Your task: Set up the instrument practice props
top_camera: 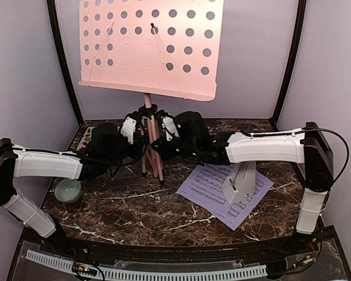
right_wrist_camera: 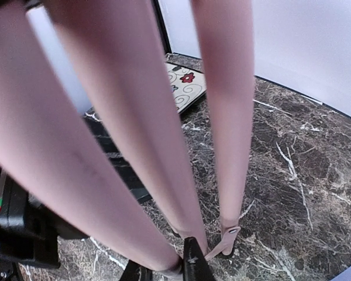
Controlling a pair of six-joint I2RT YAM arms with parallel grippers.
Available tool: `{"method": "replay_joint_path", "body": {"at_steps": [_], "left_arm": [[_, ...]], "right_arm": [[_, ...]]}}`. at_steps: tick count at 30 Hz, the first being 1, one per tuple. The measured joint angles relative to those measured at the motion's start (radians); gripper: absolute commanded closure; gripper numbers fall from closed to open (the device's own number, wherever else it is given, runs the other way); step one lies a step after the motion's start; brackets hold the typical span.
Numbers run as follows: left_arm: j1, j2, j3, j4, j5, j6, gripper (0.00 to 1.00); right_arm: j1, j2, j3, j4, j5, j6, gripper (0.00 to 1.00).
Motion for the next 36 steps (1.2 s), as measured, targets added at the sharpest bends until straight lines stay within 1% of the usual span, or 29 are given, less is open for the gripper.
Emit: {"method": "replay_joint_path", "body": {"at_steps": [1,2,8,16,26,31,36], "left_arm": [[0.003,0.0,0.0,0.0,0.003,0.0,1.0],[0.008,0.001,0.0,0.001,0.007,0.0,1.0],[0.021,0.0,0.0,0.002,0.049,0.008,1.0],[0.03,-0.011,-0.005,-0.001,0.138,0.07,1.0],[0.063,-0.033,-0.023,-0.005,0.25,0.143,1.0],[0.07,-0.034,-0.034,0.001,0.266,0.166,1.0],[0.087,-0.064,-0.056,-0.014,0.283,0.183,1.0]], "right_arm": [[0.002,-0.003,0.0,-0.001,0.0,-0.002,0.99],[0.002,-0.005,0.0,-0.003,0.001,-0.003,1.0],[0.005,-0.032,-0.029,-0.004,0.008,-0.028,1.0],[0.009,-0.097,-0.11,0.008,-0.002,-0.025,1.0],[0.039,-0.143,-0.16,0.005,0.008,-0.016,1.0],[0.059,-0.167,-0.164,-0.049,0.041,-0.032,1.0],[0.078,-0.192,-0.181,-0.057,0.055,-0.04,1.0]]}}
